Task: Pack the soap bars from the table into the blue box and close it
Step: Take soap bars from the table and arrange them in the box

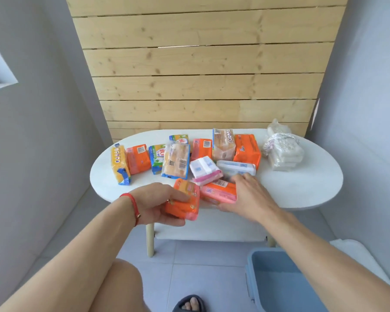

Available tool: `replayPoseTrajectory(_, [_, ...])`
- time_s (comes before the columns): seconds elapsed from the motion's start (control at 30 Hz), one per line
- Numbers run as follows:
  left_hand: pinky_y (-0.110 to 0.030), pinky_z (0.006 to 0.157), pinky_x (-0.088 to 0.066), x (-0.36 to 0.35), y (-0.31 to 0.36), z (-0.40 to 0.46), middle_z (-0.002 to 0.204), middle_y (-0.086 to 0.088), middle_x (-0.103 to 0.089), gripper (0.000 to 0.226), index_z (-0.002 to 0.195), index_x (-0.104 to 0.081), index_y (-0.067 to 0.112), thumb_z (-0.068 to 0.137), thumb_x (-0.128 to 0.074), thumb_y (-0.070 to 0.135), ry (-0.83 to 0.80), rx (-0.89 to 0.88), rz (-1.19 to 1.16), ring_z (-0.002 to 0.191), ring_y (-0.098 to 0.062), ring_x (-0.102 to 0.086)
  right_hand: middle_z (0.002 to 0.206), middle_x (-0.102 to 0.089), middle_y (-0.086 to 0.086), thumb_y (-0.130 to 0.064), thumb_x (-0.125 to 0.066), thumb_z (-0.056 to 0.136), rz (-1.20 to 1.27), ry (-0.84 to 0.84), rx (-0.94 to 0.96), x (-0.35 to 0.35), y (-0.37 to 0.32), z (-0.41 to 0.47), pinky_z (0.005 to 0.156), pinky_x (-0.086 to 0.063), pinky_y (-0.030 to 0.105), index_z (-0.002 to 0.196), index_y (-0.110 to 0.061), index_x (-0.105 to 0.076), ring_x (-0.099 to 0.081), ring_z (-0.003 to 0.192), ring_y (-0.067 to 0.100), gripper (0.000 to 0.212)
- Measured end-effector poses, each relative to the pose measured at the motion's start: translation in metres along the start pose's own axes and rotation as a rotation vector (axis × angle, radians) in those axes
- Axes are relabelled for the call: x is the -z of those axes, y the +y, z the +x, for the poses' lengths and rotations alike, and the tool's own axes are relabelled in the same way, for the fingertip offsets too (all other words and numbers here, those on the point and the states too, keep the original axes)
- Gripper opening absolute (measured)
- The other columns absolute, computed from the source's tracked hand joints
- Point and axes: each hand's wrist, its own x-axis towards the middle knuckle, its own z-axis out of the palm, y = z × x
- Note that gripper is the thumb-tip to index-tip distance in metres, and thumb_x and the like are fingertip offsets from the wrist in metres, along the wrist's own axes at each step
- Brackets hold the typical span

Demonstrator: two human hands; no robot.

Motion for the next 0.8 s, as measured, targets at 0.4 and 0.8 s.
replayPoseTrajectory(0.4, [-0.038,0.071,-0.064,-0.145,-0.072,0.018,0.099,-0.021,-0.074,0.025,0.113,-0.070,-0.001,0.093,-0.069,0.014,-0.299,0.138,0.090,0.080,-0.030,-0.074,0.082,-0.080,0.003,-0.054,-0.082,0.064,0.430,-0.597,-0.391,0.063,0.143,-0.097,0.071,-0.058,0.034,0.097,-0.015,-0.078,-0.075,0.073,0.020,0.051])
replayPoseTrajectory(0.8, [-0.034,0.097,-0.051,-0.315,-0.174,0.180,0.130,-0.010,-0.062,0.056,0.130,-0.054,0.009,0.083,-0.073,0.032,0.128,0.037,0.891,0.123,-0.028,-0.061,0.119,-0.073,0.009,-0.057,-0.071,0.073,0.185,-0.306,-0.853,-0.133,0.241,-0.117,0.082,-0.054,0.033,0.118,-0.018,-0.067,-0.070,0.109,0.031,0.060])
